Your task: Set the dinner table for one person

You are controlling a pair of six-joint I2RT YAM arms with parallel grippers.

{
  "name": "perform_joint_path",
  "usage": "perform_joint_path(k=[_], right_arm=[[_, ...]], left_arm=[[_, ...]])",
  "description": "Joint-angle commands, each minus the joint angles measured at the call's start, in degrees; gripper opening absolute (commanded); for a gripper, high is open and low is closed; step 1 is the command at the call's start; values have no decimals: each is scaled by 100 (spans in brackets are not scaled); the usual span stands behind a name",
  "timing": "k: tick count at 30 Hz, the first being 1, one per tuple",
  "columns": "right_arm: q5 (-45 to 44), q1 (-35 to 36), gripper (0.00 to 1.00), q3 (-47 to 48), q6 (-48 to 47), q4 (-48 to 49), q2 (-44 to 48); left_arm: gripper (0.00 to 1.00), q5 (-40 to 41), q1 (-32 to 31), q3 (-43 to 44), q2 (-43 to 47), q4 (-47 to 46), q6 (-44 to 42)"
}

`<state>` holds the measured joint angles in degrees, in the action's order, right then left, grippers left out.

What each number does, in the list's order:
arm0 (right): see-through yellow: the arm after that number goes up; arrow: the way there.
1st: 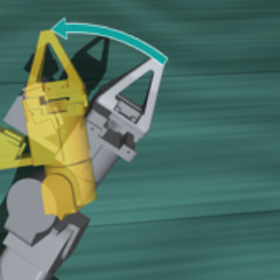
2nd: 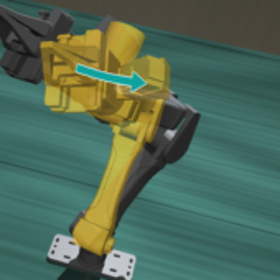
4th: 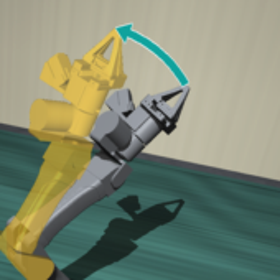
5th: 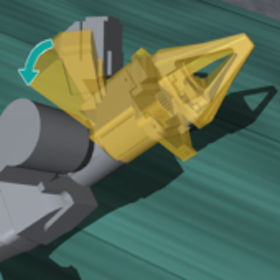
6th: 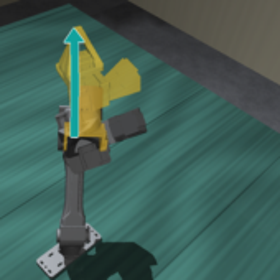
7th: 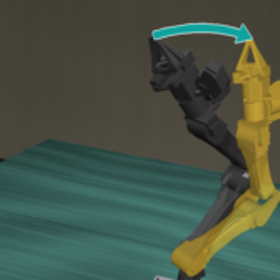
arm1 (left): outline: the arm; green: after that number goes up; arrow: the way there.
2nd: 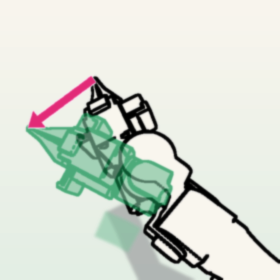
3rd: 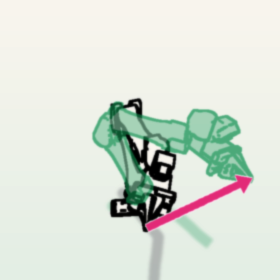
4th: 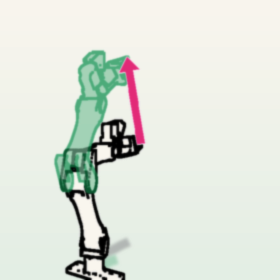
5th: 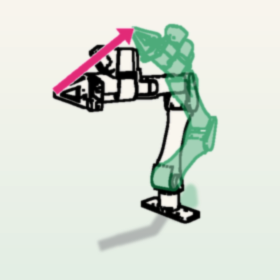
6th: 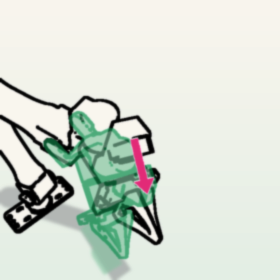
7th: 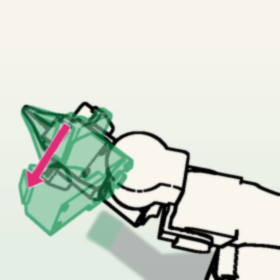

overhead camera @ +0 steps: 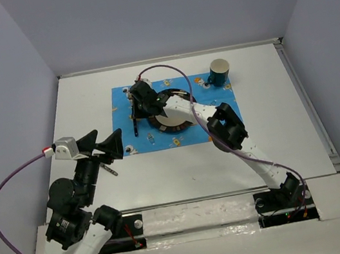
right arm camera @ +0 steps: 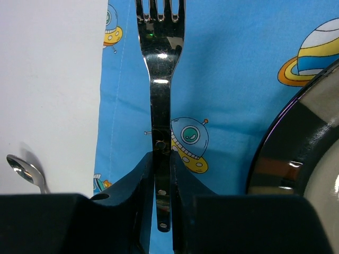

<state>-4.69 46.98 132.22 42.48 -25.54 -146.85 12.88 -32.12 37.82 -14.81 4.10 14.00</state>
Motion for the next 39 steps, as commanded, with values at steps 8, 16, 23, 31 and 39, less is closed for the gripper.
perform_joint_path(k=[8,16,23,31,39], right_arm=[[38,171,0,-12,182,41,104],[-32,171,0,31,182,-65,-37],[-207,171,0,145,77,-162,-116],[-226,171,3,366,50,-329,-309],[-296,171,25,392,24,-320,-248]], left_arm=[[99,82,30,-38,13,-296,-64],[99,83,30,-38,31,-287,-64],[99,83,30,-38,-4,-287,-64],[99,91,30,-38,4,-278,-73],[99,83,30,-38,-13,-278,-64]])
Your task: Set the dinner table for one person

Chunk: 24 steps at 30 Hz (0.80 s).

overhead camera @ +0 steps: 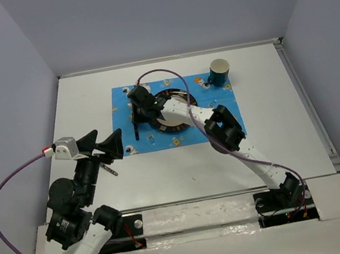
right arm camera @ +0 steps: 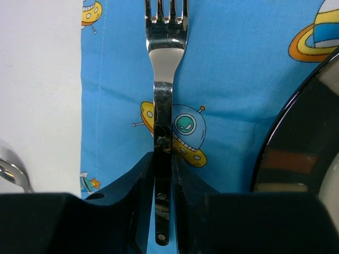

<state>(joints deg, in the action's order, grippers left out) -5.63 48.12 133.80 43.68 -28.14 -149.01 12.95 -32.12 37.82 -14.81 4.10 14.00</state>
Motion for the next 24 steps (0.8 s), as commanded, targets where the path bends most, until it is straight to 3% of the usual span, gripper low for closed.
perform_joint_path(k=[1,8,14,22,24], right_arm=[[-202,57,27,243,-114,-60,-6],[-246,57,40,401,-228,-34,205],[-141,110,41,191,-299,150,609],[421,935,45,-644,-1098,1390,971],[519,1225,53,-540,-1414,1548,830]], left_arm=[[99,76,39,-38,-5,-278,-64],[99,85,57,-29,-5,-287,-73],[99,102,171,-29,4,-304,-108],[99,41,188,234,162,-313,15],[99,155,189,401,180,-252,-20]])
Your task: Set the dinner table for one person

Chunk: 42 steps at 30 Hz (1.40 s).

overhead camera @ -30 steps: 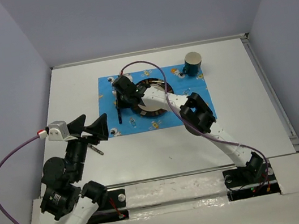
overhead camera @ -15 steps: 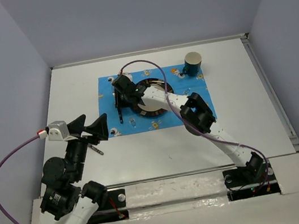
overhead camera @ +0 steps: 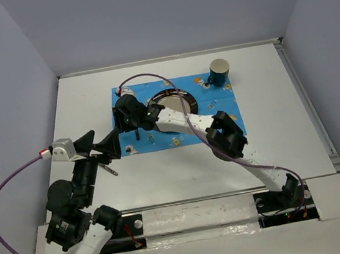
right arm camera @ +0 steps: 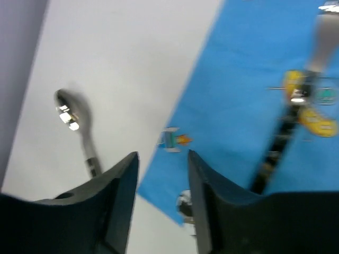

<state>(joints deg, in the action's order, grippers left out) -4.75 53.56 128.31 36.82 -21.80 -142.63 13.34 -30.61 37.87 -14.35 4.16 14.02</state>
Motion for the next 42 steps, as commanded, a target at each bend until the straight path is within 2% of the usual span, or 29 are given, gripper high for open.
perform_joint_path(k=[1,4,6,8,15,22,28,31,32,33,35,37,38,42], right_arm=[[414,778,58,97,-937,906,113],[309,1103,78,387,-1290,897,-194],[273,1157,83,728,-1597,897,-361],[178,1218,83,1071,-1765,731,-599],[-95,1411,84,1099,-2257,511,-872],[-377,1587,84,1064,-2539,335,-1144],[-579,1772,80,1056,-2829,290,-1338],[-641,1772,68,977,-2856,290,-1321],[-702,1824,51,977,-2856,299,-1320],[-702,1825,42,977,-2864,299,-1320],[-702,1825,26,977,-2856,299,-1320],[-624,1825,16,950,-2794,308,-1312],[-606,1825,8,950,-2742,308,-1311],[-526,1825,0,915,-2487,483,-1233]], left_arm=[[99,203,38,466,125,-223,-48],[99,256,38,783,55,-100,-145],[99,300,38,950,20,-65,-189],[99,327,46,1090,-24,-21,-259],[99,819,38,1346,-50,93,-672],[99,713,38,1294,-121,111,-471],[99,722,38,1258,-173,93,-400],[99,705,38,1188,-173,76,-365],[99,705,46,1170,-173,76,-348],[99,696,38,1153,-165,85,-339],[99,705,38,1144,-165,76,-339],[99,757,38,1126,-182,50,-347],[99,784,38,1109,-182,15,-365],[99,793,38,986,-279,-170,-400]])
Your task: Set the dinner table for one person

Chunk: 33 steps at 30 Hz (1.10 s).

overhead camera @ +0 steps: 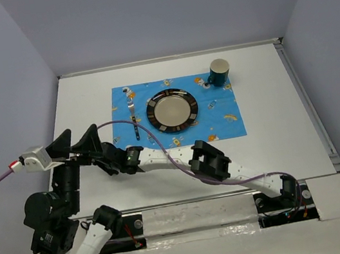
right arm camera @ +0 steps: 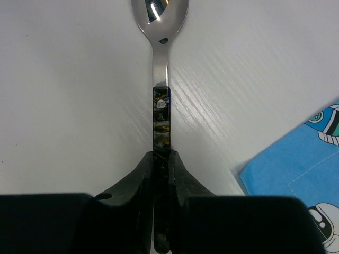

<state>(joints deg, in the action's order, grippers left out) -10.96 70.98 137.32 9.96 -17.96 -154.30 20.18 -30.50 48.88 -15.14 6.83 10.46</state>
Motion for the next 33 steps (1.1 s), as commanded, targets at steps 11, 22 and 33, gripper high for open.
perform_joint_path(k=[11,22,33], right_arm=[[-1232,-250,0,-2608,1017,1943,2428],[-1962,-2103,0,-6786,1861,2376,6039],[-1515,-3696,0,-8177,1844,2332,6659]], left_arm=[[99,91,27,-511,54,-420,96],[99,-102,44,-1091,134,-349,308],[99,-410,158,-1135,-139,-393,141]])
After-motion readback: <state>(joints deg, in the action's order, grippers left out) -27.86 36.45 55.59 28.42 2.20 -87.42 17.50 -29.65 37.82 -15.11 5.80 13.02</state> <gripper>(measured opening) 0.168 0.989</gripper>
